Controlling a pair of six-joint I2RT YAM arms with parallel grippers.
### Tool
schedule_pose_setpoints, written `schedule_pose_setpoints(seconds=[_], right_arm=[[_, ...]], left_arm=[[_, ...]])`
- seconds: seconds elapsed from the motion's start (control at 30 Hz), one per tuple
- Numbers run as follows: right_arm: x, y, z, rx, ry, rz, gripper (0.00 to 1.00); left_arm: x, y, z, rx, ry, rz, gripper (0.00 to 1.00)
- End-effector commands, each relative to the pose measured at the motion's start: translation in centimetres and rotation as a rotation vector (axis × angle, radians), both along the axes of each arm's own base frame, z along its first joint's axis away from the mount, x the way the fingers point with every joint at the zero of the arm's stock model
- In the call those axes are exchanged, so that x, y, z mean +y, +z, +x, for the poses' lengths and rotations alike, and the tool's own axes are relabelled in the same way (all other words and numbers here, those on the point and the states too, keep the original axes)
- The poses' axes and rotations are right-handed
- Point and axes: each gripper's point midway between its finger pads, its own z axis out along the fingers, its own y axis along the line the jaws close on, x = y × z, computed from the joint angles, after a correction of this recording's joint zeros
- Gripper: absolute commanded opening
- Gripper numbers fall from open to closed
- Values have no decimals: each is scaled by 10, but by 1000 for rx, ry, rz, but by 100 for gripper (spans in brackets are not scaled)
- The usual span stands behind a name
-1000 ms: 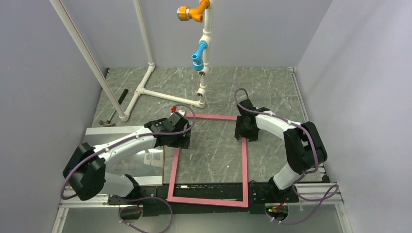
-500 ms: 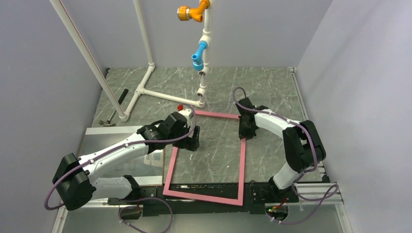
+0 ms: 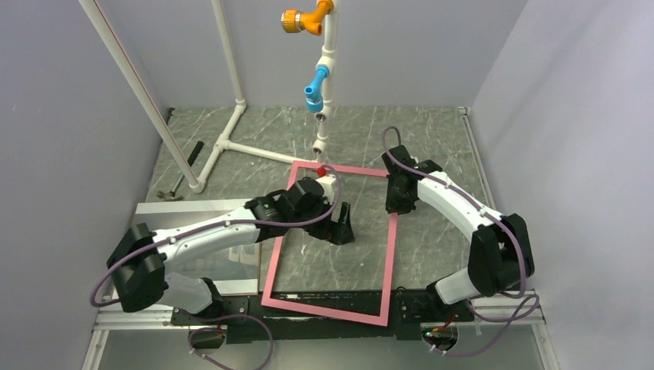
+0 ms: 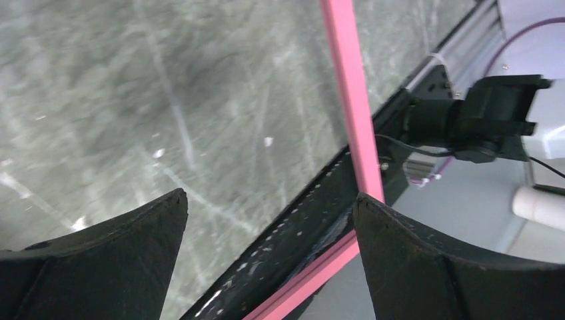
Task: Put the photo into the frame
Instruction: Turn over the photo frame at the center of the board.
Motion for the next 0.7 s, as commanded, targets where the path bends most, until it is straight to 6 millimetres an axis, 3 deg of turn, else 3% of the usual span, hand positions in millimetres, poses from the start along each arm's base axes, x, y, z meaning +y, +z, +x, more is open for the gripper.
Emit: schedule_pose_setpoints(seconds=[0.0, 0.2, 0.3, 0.67], right_arm=[[7, 34, -4, -38, -22, 74, 0], [13, 50, -15, -39, -22, 136, 0], [18, 60, -20, -45, -19, 175, 0], [37, 91, -25, -64, 0, 303, 0]], left_arm=[[-50, 39, -15, 16, -92, -166, 96], [-85, 45, -34, 50, -149, -214, 94], [-99, 38, -42, 76, -174, -200, 93], [-127, 15, -40, 148, -195, -142, 89]])
